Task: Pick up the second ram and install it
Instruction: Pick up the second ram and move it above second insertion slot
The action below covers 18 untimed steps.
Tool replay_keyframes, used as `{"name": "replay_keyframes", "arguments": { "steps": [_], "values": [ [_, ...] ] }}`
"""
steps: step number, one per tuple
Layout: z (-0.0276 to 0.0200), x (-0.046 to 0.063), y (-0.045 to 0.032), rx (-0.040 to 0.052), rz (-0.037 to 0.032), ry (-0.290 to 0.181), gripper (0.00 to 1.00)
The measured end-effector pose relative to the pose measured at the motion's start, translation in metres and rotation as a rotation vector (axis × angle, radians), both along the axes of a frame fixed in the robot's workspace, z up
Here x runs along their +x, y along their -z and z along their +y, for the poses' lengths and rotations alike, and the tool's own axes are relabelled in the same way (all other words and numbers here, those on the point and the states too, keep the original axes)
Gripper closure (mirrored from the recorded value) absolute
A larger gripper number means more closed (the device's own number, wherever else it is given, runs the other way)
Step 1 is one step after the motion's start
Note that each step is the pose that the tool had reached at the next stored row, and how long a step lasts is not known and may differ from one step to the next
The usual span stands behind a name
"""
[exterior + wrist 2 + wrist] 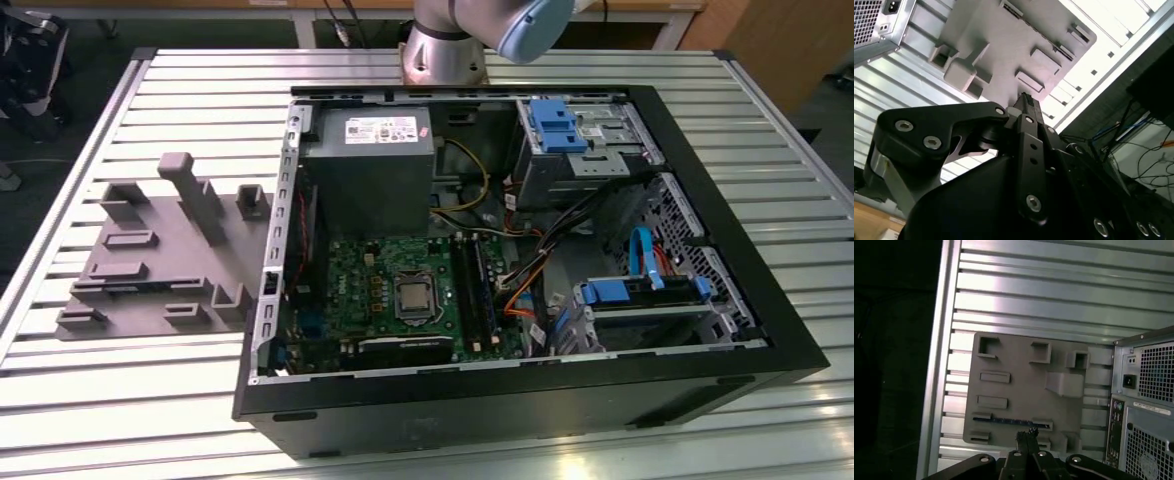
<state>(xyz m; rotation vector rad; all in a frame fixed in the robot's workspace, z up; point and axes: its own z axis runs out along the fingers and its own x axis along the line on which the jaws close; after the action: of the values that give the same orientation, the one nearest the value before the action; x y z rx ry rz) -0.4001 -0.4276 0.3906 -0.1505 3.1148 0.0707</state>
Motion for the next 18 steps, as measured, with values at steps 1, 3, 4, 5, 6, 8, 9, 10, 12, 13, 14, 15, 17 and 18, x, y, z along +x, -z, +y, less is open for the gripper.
{"name": "replay_keyframes", "arguments": {
  "steps": [1, 3, 4, 5, 6, 8, 9, 10, 12, 13, 14, 15, 17, 18],
  "values": [
    [0.0, 0.0, 0.0001, 0.0, 0.0, -0.018, 0.89],
    [0.0, 0.0, 0.0002, 0.0, -0.0001, -0.048, 0.89],
    [0.0, 0.0, 0.0002, 0.0, 0.0, -0.059, 0.89],
    [0.0, 0.0, 0.0002, 0.0, -0.0001, -0.069, 0.89],
    [0.0, 0.0, 0.0002, -0.0001, 0.0, -0.078, 0.89],
    [0.0, 0.0, 0.0002, 0.0, 0.0, -0.099, 0.89],
    [0.0, 0.0, 0.0003, 0.0, 0.0, -0.111, 0.89],
    [0.0, 0.0, 0.0003, 0.0, 0.0, -0.124, 0.89],
    [0.0, 0.0, 0.0003, 0.0, 0.0, -0.155, 0.89],
    [0.0, 0.0, 0.0004, 0.0, 0.0, -0.173, 0.89],
    [0.0, 0.0, 0.0004, 0.0, 0.0, -0.192, 0.89],
    [0.0, 0.0, 0.0005, 0.0, -0.0001, -0.21, 0.89],
    [0.0, 0.0, 0.0006, 0.0, 0.0, -0.246, 0.89],
    [0.0, 0.0, 0.0007, 0.0, 0.0, -0.264, 0.89]
  ]
}}
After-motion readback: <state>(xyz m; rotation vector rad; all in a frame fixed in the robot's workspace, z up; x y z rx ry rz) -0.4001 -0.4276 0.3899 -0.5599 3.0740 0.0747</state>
